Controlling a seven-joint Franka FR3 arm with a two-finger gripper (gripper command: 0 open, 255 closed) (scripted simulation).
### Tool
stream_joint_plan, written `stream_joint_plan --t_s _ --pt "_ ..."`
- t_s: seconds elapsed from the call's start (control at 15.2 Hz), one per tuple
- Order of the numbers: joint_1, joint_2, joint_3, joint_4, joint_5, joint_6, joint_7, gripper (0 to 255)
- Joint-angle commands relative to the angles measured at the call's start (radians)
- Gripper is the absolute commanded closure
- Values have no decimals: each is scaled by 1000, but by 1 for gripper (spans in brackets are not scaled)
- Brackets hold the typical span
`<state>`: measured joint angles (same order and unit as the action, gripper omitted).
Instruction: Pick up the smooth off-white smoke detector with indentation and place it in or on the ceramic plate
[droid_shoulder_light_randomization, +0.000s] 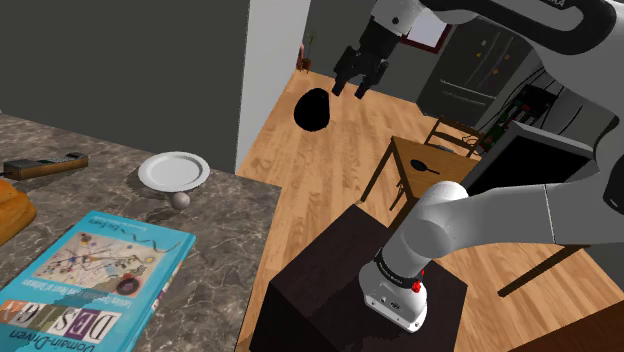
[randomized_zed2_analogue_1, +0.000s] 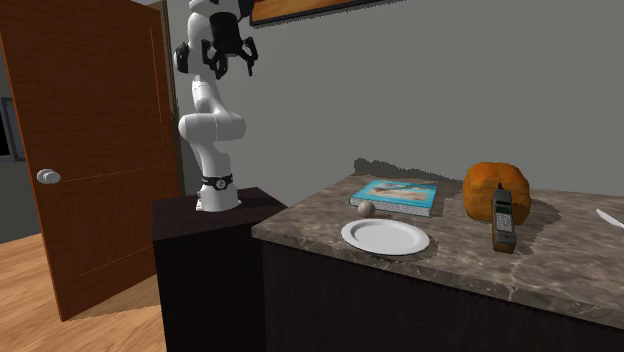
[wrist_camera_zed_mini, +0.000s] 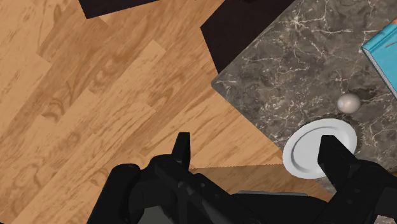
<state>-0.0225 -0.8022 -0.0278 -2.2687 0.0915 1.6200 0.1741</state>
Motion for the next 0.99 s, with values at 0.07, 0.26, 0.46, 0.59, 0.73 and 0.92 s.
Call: stream_joint_plan --t_s 0.07,0.26,0.46,0.59,0.73,0.92 --pt "4 11 14 -17 8 28 11 0" --pt "18 53 56 -59 30 114 45 0" --pt "32 106 98 -91 50 200 78 0" --pt "40 148 127 -105 62 258 100 0" --pt "48 195 155 -114 72 315 122 0" --pt "59 274 197 -118 82 400 156 0"
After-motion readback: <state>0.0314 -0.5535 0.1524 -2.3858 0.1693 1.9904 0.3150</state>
